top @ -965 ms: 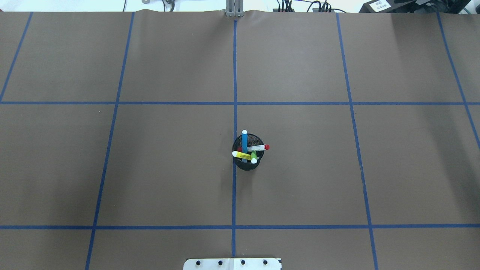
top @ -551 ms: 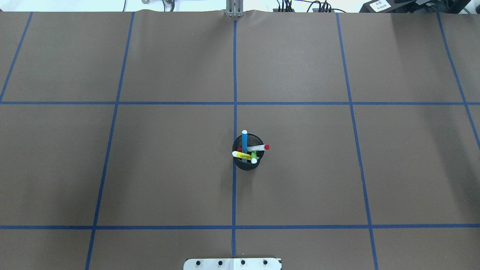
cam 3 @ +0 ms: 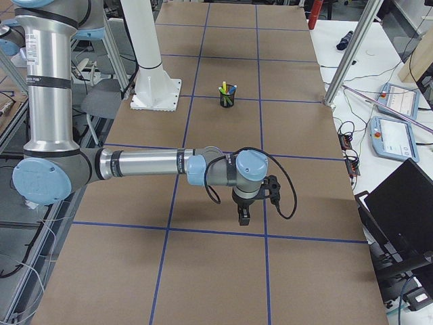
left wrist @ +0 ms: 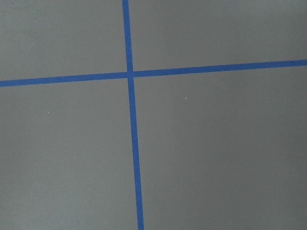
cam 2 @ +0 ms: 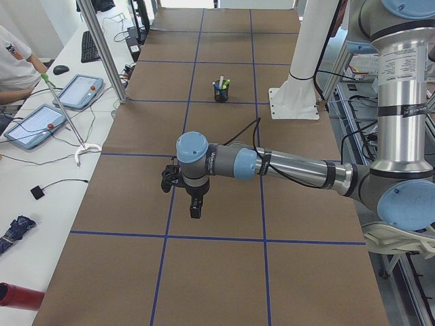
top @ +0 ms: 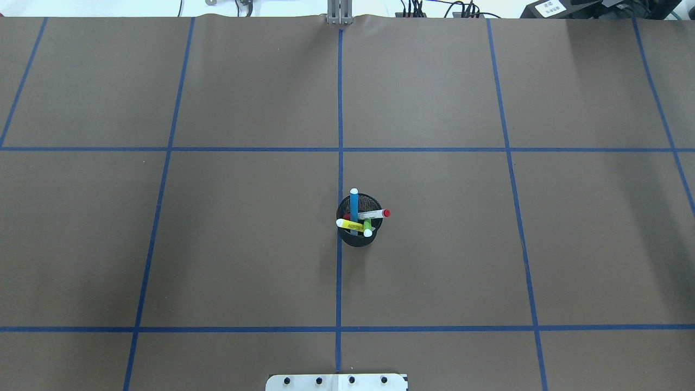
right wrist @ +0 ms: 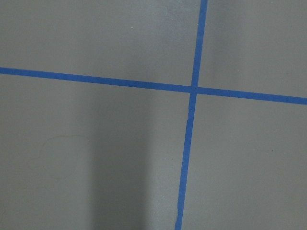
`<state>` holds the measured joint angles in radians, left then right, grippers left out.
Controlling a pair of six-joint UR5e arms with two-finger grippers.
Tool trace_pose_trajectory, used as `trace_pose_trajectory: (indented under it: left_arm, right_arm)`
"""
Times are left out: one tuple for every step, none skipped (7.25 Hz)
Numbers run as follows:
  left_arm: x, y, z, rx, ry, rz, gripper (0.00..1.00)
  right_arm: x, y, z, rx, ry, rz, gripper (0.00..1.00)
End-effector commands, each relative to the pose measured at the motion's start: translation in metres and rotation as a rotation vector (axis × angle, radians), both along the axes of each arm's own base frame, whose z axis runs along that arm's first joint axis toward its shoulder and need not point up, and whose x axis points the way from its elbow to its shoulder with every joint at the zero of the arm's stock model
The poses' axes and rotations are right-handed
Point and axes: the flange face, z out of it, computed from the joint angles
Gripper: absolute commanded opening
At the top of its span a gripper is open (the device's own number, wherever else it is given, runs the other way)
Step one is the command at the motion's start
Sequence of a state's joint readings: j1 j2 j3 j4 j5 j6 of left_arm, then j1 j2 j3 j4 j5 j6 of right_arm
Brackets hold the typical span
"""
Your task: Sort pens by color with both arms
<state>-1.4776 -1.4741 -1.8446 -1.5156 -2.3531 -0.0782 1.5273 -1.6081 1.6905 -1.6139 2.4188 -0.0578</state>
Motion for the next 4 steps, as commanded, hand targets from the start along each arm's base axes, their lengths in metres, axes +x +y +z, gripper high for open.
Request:
trace_pose_trajectory:
  left_arm:
    - [0.001,0.000,0.000,-0.001,-0.002,0.002,1.00]
    - [0.001,0.000,0.000,-0.002,-0.002,0.001,1.00]
    - [0.001,0.001,0.002,-0.005,-0.002,0.001,1.00]
    - [0.001,0.000,0.003,-0.008,-0.002,0.002,1.00]
  right_arm:
    - [-0.044,-0.009,-0.036,0.125,-0.070,-0.092,0.99]
    - [-0.075,-0.012,-0.051,0.228,-0.091,-0.142,0.99]
    - [-0.104,-0.014,-0.064,0.234,-0.107,-0.151,0.99]
    - [-0.124,-0.016,-0.084,0.233,-0.125,-0.140,0.99]
